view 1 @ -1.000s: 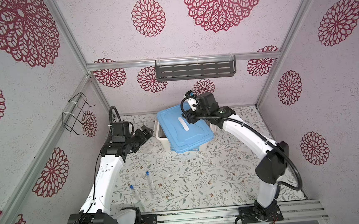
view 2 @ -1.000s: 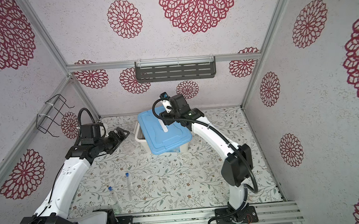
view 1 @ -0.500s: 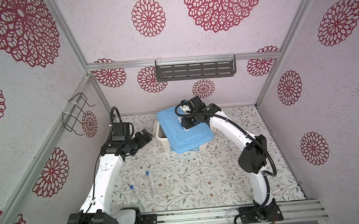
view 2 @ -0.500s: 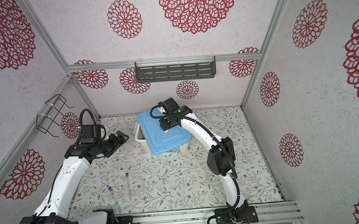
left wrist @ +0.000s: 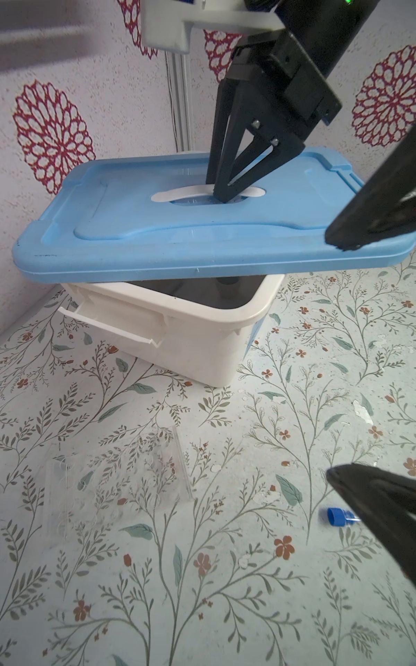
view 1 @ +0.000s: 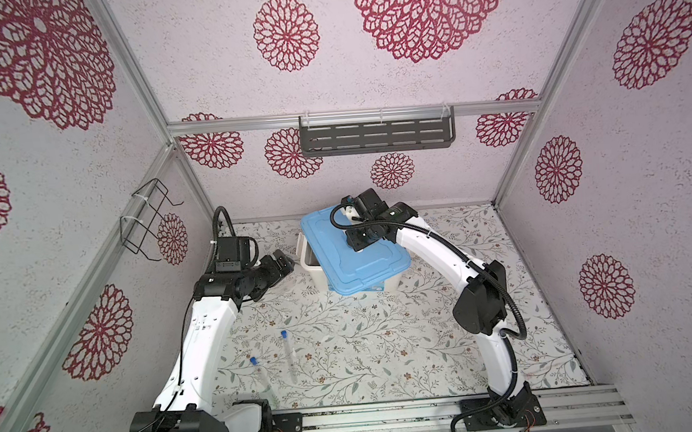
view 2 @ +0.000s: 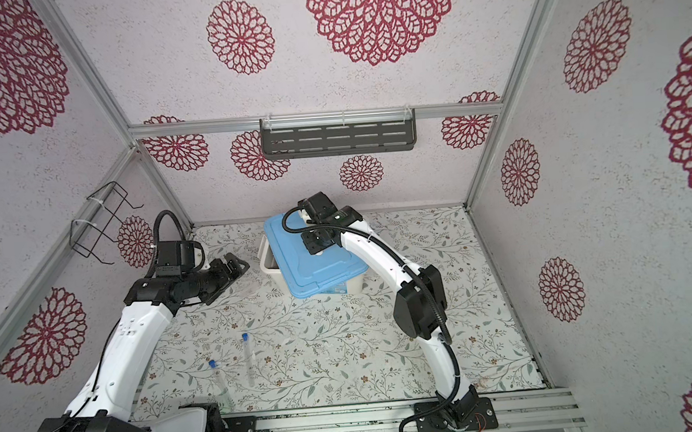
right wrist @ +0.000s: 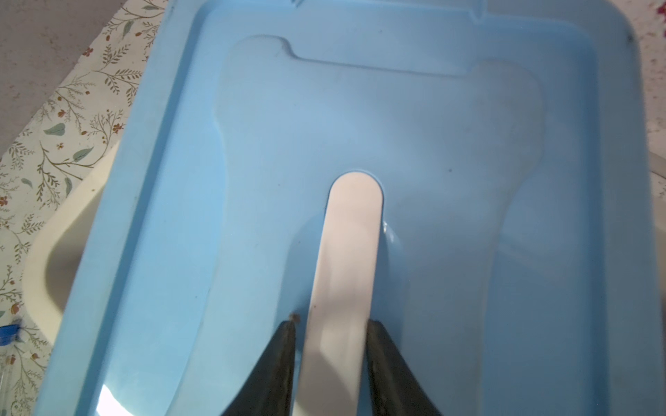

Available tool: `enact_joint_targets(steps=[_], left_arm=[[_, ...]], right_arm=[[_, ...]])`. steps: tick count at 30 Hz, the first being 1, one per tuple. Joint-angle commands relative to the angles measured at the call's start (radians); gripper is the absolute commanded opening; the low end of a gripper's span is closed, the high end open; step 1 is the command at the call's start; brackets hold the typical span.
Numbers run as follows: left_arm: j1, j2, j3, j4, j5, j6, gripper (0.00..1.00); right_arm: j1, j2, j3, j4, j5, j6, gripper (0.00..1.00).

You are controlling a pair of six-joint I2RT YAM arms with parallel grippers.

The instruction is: Organize the chemistry lab equipment

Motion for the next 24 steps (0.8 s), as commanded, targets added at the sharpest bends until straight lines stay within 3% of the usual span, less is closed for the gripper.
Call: enact_joint_targets(steps=[1,10,19,24], left_arm=[[0.017,-0.01,0.013,-0.005,0.021,0.013,0.97],[0.041,-0.024,0.013,-0.01,0.046,0.007,0.97],[0.049,0.011,0.007,0.045,0.089,-0.014,0.98],[0.068,0.06,0.062,0.046,0.104,0.0,0.98]], right_arm=[[0.004,0.016,0.019,-0.036,0.034,-0.006,0.32],[-0.053,-0.003,0.046,-0.085,-0.17,-0.243,0.24],[-0.08,-0.001,0.046,-0.13,-0.243,-0.565,0.17],[-0.08,0.001,0.046,-0.134,-0.215,-0.669,0.17]])
